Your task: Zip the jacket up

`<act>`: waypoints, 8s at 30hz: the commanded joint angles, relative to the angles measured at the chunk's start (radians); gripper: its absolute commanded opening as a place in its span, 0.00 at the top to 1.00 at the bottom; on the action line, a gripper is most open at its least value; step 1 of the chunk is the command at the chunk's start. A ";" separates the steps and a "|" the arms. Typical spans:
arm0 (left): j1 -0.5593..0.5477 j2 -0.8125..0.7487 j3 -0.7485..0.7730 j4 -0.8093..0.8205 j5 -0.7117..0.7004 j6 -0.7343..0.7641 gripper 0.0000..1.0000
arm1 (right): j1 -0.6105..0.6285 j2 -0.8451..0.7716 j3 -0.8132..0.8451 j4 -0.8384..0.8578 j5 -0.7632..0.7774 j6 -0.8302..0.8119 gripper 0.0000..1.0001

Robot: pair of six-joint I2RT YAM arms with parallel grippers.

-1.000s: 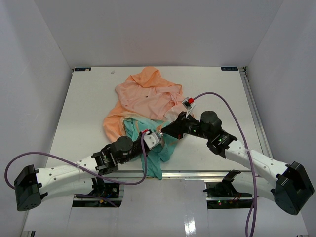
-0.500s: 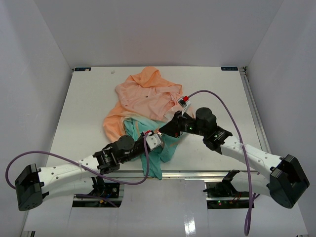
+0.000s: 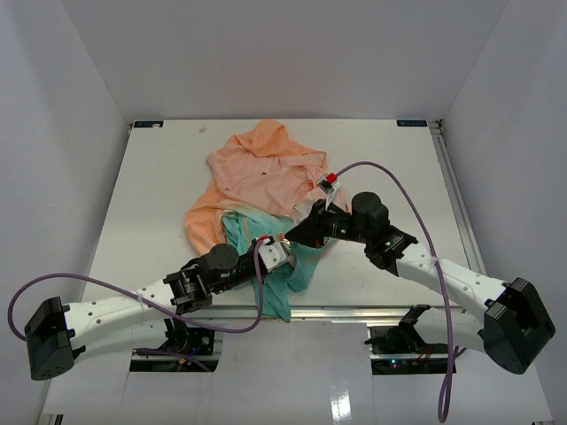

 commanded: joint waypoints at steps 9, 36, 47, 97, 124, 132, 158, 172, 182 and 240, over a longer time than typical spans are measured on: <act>0.006 -0.078 0.041 -0.073 0.318 -0.139 1.00 | -0.023 -0.232 -0.050 -0.118 0.120 -0.284 0.55; 0.025 -0.078 0.051 -0.099 0.378 -0.268 1.00 | 0.388 -0.619 -0.157 -0.243 0.389 -0.927 0.46; 0.025 -0.083 0.038 -0.086 0.369 -0.272 1.00 | 0.417 -0.632 -0.238 -0.163 0.320 -1.036 0.44; 0.025 -0.080 0.045 -0.090 0.379 -0.278 1.00 | 0.568 -0.507 -0.219 -0.052 0.511 -1.075 0.67; 0.026 -0.074 0.053 -0.096 0.390 -0.271 1.00 | 0.568 -0.486 -0.190 -0.044 0.560 -1.054 0.92; 0.025 -0.082 0.051 -0.089 0.412 -0.265 1.00 | 0.568 -0.454 -0.128 -0.114 0.543 -1.053 0.92; 0.025 -0.139 0.033 -0.063 0.446 -0.252 1.00 | 0.566 -0.396 -0.110 -0.175 0.678 -0.973 0.92; 0.022 -0.264 0.022 0.018 0.561 -0.249 1.00 | 0.517 -0.353 -0.047 -0.145 0.585 -0.758 0.92; 0.022 -0.341 0.075 -0.034 0.467 -0.251 1.00 | 0.240 -0.259 -0.071 -0.121 0.548 -0.633 0.92; 0.022 -0.629 0.117 0.036 -0.918 -0.064 1.00 | -0.690 0.810 1.129 -0.136 0.399 -0.536 0.92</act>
